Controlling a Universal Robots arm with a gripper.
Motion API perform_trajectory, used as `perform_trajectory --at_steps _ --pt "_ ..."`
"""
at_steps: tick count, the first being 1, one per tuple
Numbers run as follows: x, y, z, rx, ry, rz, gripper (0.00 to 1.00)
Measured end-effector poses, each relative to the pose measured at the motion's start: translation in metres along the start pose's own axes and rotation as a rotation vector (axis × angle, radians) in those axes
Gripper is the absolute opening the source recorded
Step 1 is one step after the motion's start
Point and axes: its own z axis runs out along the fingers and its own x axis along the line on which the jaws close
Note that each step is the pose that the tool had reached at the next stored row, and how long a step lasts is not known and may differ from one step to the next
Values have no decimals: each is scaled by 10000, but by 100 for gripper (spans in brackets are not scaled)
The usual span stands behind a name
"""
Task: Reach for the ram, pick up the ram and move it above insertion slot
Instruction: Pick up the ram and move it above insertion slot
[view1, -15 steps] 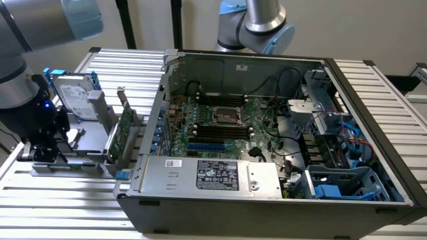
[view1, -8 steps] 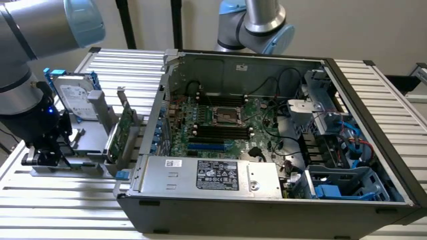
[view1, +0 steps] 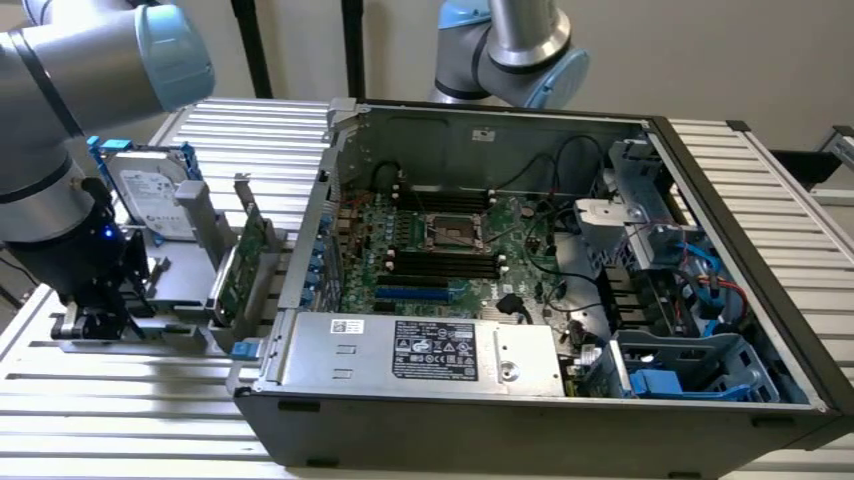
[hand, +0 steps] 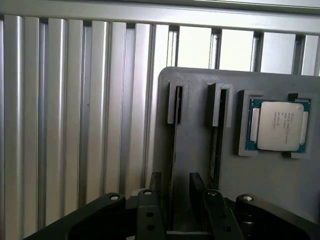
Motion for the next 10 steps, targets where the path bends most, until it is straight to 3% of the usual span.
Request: perform_trajectory --at_steps 10 --pt "4 9 60 3 -2 268 36"
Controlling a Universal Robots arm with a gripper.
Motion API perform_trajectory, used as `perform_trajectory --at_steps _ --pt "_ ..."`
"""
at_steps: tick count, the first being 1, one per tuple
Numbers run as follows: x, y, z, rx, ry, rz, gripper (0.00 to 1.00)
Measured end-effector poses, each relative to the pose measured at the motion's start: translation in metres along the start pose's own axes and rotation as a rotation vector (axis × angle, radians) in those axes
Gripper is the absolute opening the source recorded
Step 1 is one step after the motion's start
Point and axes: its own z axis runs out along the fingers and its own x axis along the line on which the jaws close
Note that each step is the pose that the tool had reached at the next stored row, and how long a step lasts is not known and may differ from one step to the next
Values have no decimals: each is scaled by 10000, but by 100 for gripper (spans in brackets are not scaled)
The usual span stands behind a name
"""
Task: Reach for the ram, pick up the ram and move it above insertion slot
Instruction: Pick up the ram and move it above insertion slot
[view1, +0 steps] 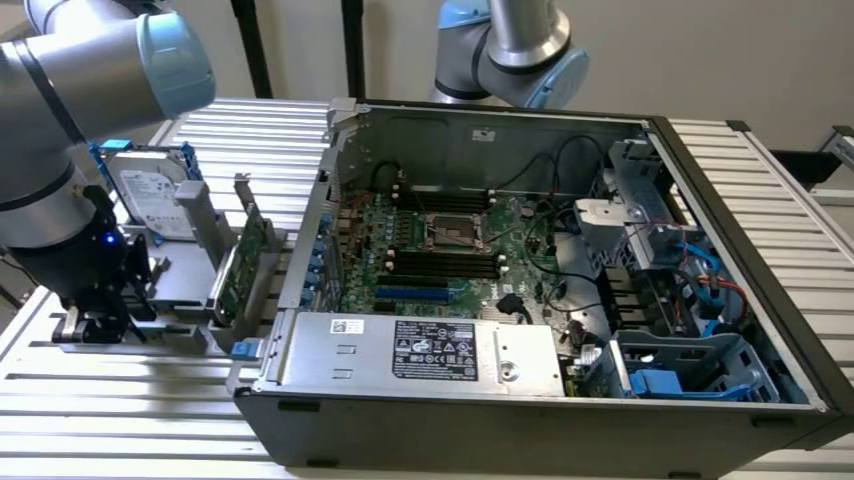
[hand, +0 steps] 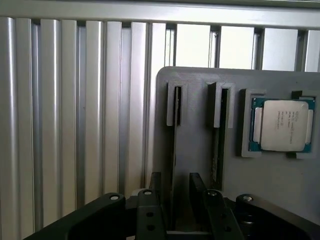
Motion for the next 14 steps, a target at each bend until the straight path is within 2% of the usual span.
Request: perform_trajectory --at_steps 8,9,10,11,13,14 --pt "0 0 13 0 0 24 36" --pt "0 0 14 0 0 25 35" --pt "0 0 15 -2 0 24 28" --pt "0 1 15 -5 0 25 28" --pt "-1 0 17 -29 -1 26 15" --pt "0 0 18 -49 -2 25 15"
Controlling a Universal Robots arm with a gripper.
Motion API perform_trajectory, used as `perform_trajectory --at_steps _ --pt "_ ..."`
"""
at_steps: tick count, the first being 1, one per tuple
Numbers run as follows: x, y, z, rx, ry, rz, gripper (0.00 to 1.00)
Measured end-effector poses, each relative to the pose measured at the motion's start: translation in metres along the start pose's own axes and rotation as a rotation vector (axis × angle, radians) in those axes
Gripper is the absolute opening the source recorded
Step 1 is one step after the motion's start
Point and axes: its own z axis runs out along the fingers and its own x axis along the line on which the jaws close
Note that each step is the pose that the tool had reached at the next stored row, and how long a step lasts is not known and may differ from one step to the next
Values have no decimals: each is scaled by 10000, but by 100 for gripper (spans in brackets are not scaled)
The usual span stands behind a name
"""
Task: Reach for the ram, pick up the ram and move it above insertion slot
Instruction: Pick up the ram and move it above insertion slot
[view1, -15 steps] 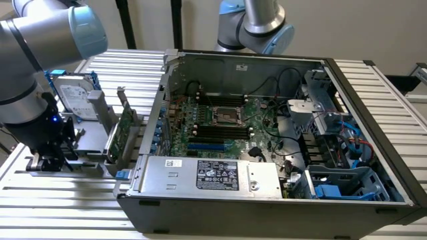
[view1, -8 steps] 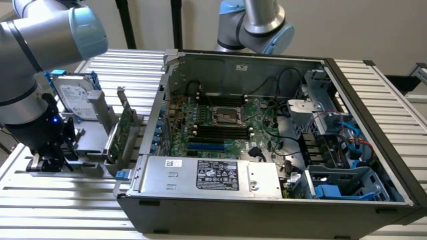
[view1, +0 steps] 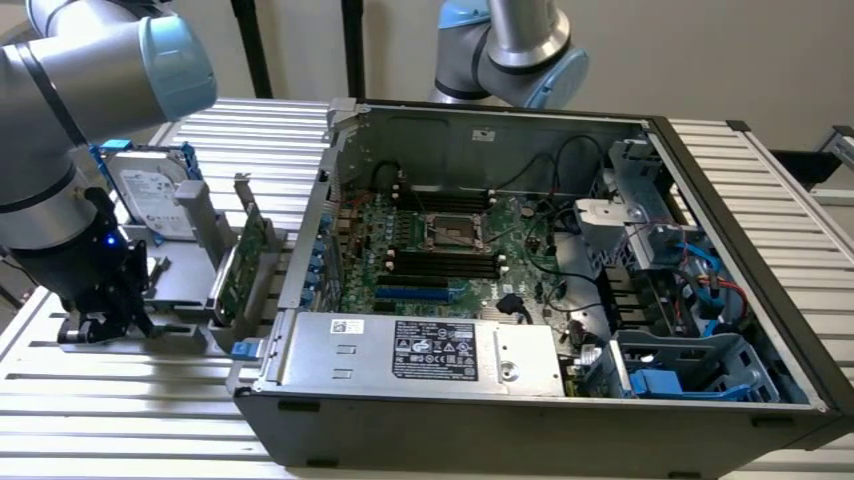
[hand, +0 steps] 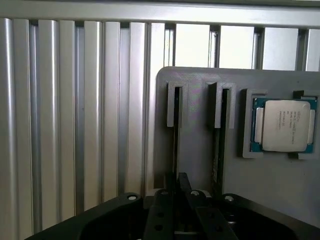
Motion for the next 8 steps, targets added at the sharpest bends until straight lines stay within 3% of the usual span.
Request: perform_trajectory --at_steps 5,8 --pt "1 1 1 -116 -1 0 15" --pt "0 0 1 -145 -3 1 14"
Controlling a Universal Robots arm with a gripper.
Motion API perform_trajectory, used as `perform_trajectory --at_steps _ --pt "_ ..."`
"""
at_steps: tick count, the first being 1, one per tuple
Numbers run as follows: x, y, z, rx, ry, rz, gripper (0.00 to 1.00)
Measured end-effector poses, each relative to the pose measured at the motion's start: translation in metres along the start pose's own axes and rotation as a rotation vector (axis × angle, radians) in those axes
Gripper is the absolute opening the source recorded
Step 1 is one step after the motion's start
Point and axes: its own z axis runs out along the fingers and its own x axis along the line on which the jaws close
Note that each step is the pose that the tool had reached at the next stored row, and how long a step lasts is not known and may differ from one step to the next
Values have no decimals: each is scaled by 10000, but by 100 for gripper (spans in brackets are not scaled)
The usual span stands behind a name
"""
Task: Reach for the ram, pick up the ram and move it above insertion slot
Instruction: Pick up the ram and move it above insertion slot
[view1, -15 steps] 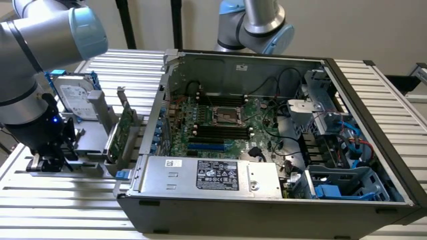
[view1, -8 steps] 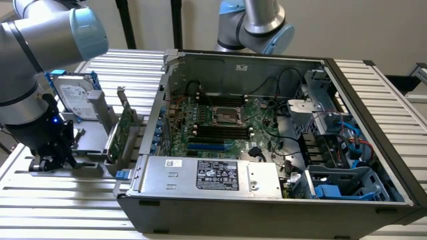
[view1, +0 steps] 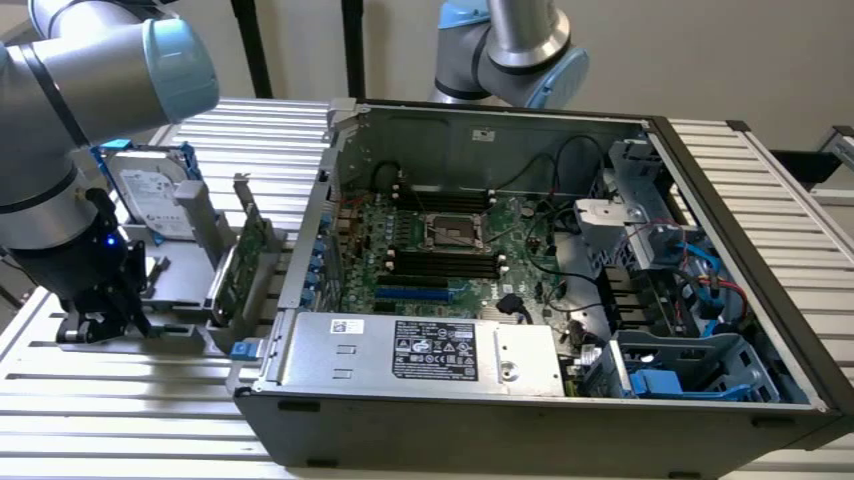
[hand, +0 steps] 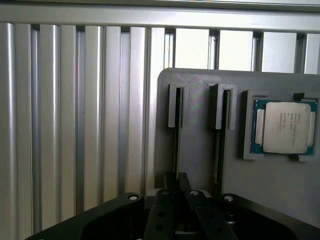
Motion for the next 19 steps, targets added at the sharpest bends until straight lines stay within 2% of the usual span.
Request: perform_trajectory --at_steps 14,19 --pt "0 -5 -3 -5 -1 0 14" --pt "0 -4 -40 -6 -1 0 14"
